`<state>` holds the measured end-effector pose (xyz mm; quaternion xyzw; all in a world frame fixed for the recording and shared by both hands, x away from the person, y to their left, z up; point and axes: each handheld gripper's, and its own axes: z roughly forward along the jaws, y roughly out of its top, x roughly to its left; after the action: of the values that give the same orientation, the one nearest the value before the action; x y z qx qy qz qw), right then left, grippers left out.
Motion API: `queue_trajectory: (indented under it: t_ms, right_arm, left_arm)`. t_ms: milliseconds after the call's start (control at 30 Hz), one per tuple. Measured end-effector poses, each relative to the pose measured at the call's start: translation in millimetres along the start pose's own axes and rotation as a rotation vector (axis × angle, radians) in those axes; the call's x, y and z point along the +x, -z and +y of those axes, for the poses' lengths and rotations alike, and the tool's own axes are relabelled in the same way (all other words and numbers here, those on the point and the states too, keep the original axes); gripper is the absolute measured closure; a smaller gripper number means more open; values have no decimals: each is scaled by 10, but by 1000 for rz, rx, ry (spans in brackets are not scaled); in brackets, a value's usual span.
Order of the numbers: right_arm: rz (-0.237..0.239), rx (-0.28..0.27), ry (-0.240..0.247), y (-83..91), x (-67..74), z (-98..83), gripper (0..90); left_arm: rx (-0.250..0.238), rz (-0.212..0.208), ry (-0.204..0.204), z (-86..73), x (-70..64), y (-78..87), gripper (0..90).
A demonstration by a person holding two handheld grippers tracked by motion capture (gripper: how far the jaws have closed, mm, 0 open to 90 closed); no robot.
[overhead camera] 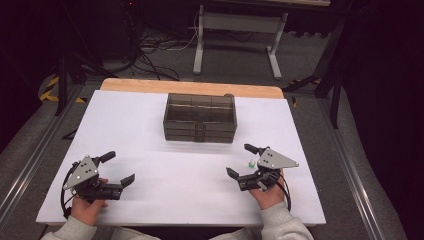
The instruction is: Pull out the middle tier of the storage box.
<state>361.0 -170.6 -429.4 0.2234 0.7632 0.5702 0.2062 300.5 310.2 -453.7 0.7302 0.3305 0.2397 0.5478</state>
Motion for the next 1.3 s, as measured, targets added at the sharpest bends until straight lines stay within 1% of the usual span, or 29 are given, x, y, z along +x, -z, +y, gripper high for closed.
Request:
queue_trajectory:
  t_ms: [67, 100, 167, 300, 533, 667, 933, 1133, 1300]
  right_arm:
    - [6, 2, -2, -18, 6, 13, 19]
    - [12, 6, 5, -60, 12, 41, 19]
    - [14, 7, 8, -80, 17, 55, 19]
    - [31, 8, 21, -173, 31, 102, 19]
    - [46, 12, 24, -265, 32, 142, 18]
    - [67, 17, 32, -361, 47, 180, 19]
    - [81, 31, 50, -480, 69, 219, 22]
    - [96, 45, 67, -579, 99, 247, 29]
    - [92, 58, 84, -629, 116, 262, 42]
  left_arm:
    - [-1, 2, -1, 0, 1, 1, 2]
    - [0, 2, -1, 2, 3, 3, 3]
    - [0, 1, -1, 1, 3, 3, 2]
    - [-3, 0, 0, 1, 5, 4, 2]
    - [-3, -2, 0, 1, -1, 0, 2]
    - [-3, -2, -1, 2, 0, 1, 3]
    - [-6, -1, 5, 0, -1, 3, 3]
    - [-7, -1, 1, 2, -1, 6, 2]
    - [-6, -1, 3, 2, -5, 6, 2]
